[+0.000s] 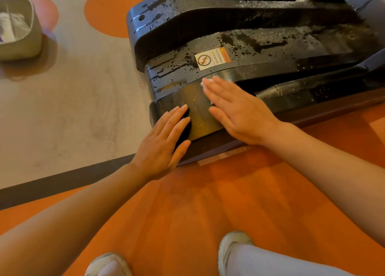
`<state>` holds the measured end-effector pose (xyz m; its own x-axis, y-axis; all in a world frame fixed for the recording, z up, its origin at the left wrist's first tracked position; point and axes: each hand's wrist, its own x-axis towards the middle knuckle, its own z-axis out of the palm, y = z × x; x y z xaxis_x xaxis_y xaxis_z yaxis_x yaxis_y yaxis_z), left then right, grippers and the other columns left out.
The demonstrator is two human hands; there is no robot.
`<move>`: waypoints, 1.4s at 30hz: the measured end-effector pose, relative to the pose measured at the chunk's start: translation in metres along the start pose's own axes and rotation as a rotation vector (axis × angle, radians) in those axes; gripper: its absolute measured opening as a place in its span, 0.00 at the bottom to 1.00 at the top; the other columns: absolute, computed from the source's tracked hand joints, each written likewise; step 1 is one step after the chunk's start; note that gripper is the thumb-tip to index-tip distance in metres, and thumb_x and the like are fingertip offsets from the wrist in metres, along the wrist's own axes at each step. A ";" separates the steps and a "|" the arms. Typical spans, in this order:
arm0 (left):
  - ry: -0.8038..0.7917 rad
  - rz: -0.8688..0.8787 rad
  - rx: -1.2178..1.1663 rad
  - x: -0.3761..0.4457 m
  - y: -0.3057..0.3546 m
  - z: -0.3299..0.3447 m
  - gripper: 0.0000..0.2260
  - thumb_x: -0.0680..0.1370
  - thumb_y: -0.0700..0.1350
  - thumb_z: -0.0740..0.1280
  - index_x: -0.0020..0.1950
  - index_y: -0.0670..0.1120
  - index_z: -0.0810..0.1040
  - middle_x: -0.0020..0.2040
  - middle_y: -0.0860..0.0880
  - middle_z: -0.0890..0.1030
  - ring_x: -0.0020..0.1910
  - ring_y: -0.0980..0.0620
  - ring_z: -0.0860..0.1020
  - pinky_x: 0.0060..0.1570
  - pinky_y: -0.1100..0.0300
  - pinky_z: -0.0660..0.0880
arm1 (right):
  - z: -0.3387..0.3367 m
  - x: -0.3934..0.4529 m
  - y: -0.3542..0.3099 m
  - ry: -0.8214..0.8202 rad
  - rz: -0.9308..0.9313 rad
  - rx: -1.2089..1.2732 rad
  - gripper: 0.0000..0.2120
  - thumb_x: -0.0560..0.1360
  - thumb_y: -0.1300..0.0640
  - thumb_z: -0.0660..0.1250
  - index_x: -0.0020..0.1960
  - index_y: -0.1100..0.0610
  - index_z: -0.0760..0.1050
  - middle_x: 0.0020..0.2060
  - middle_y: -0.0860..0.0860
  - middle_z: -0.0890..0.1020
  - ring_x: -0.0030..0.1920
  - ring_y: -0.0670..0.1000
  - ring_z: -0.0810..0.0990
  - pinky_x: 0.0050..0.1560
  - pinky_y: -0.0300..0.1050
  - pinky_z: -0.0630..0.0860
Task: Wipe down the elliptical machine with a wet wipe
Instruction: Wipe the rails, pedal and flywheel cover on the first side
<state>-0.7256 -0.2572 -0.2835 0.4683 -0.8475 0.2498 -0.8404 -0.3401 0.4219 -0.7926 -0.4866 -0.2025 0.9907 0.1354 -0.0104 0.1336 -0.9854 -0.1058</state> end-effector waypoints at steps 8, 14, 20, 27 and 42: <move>-0.083 -0.010 -0.022 0.036 0.012 -0.010 0.27 0.84 0.58 0.48 0.81 0.48 0.55 0.81 0.50 0.51 0.80 0.52 0.47 0.78 0.56 0.45 | -0.003 0.000 0.025 0.076 0.301 0.205 0.33 0.81 0.41 0.44 0.80 0.58 0.45 0.79 0.52 0.43 0.78 0.49 0.39 0.76 0.44 0.36; -0.116 -0.049 -0.031 0.062 0.018 -0.011 0.29 0.83 0.61 0.46 0.81 0.51 0.49 0.80 0.56 0.45 0.78 0.61 0.40 0.75 0.62 0.40 | -0.006 -0.005 0.035 -0.001 0.233 0.157 0.35 0.81 0.38 0.43 0.80 0.58 0.44 0.79 0.52 0.44 0.78 0.47 0.39 0.77 0.43 0.40; -0.138 -0.017 -0.007 0.078 0.024 -0.013 0.29 0.83 0.62 0.45 0.81 0.51 0.48 0.81 0.54 0.46 0.79 0.58 0.42 0.76 0.61 0.41 | -0.009 -0.012 0.092 0.017 0.603 0.308 0.33 0.83 0.42 0.43 0.79 0.60 0.41 0.79 0.53 0.41 0.78 0.49 0.38 0.77 0.46 0.39; -0.136 0.002 0.051 0.088 0.027 -0.011 0.29 0.83 0.60 0.47 0.82 0.50 0.49 0.81 0.53 0.48 0.80 0.57 0.43 0.75 0.65 0.38 | -0.010 -0.009 0.059 0.044 0.203 0.305 0.32 0.82 0.42 0.48 0.79 0.59 0.48 0.79 0.53 0.49 0.78 0.48 0.43 0.77 0.44 0.43; -0.108 0.007 0.042 0.086 0.027 -0.008 0.28 0.84 0.60 0.47 0.81 0.49 0.52 0.82 0.52 0.51 0.80 0.55 0.46 0.76 0.65 0.40 | -0.008 -0.021 0.135 0.086 0.845 0.290 0.30 0.84 0.45 0.43 0.79 0.62 0.44 0.79 0.54 0.44 0.78 0.51 0.40 0.77 0.50 0.44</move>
<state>-0.7062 -0.3361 -0.2434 0.4320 -0.8882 0.1563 -0.8555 -0.3488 0.3827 -0.7947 -0.6235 -0.2090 0.7557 -0.6429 -0.1252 -0.6408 -0.6862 -0.3442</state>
